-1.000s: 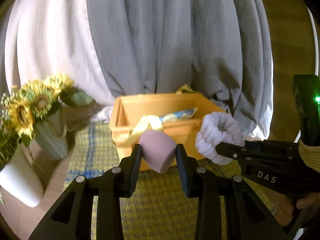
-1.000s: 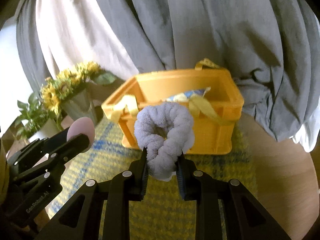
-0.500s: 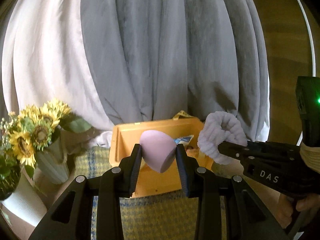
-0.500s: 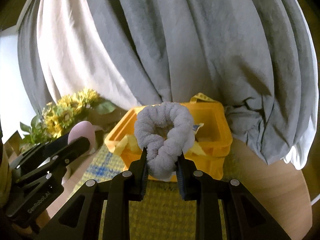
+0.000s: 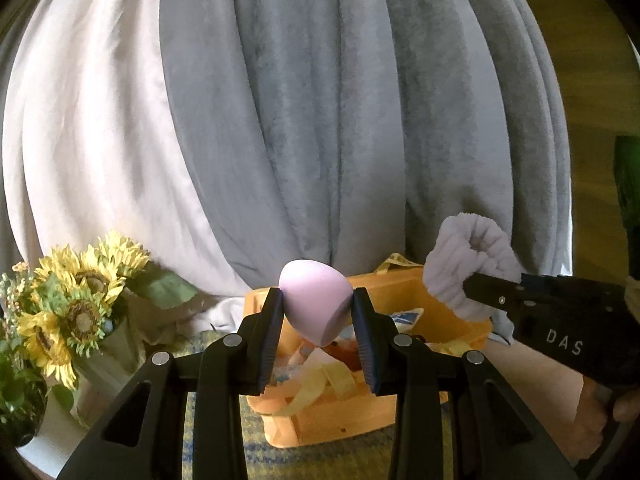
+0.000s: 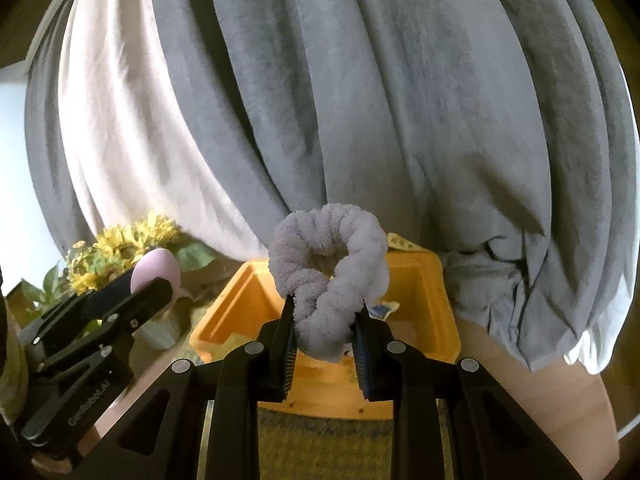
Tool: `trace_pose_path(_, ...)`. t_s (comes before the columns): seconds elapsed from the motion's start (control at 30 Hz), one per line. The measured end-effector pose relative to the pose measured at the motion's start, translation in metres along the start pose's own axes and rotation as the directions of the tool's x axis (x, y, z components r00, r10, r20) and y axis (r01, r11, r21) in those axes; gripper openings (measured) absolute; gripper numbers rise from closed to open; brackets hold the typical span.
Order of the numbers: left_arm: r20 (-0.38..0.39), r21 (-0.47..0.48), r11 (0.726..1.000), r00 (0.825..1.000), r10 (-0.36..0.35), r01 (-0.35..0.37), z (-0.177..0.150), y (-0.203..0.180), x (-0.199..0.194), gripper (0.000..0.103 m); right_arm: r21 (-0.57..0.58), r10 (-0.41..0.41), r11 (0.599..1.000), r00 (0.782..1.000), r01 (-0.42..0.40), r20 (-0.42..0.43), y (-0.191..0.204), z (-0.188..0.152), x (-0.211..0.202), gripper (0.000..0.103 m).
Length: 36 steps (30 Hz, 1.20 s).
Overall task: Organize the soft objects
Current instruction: 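Carry the pink sponge in the left gripper while the right carries the scrunchie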
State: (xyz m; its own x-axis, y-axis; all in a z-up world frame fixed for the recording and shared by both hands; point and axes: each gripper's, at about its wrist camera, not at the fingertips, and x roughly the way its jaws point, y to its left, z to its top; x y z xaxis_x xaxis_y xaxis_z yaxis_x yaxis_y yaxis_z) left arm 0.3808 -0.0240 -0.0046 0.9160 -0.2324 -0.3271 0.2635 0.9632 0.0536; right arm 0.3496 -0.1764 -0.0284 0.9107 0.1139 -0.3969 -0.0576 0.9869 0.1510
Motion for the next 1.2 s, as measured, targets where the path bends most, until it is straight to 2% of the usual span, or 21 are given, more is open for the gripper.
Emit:
trace_pose_path(0.37, -0.044, 0.012, 1.000, 0.999, 0.005, -0.005, 0.002, 0.005, 0.048, 0.034, 0.021, -0.032, 0.999, 0.999, 0.032, -0.024, -0.009, 0.012, 0.042, 0.025)
trace_pose_path(0.83, -0.134, 0.009, 1.000, 0.991, 0.005, -0.004, -0.011, 0.010, 0.110, 0.034, 0.008, -0.081, 0.997, 0.989, 0.083, -0.122, -0.026, 0.011, 0.103, 0.025)
trace_pose_path(1.03, -0.188, 0.017, 1.000, 0.982, -0.001, 0.004, -0.017, 0.011, 0.135, 0.035, -0.008, -0.098, 0.995, 0.978, 0.098, -0.183, -0.031, 0.009, 0.126, 0.026)
trace_pose_path(1.2, -0.250, 0.023, 1.000, 0.968, -0.004, 0.010, -0.024, 0.013, 0.152, 0.036, -0.014, -0.119, 0.993, 0.959, 0.119, -0.258, -0.036, 0.008, 0.147, 0.026)
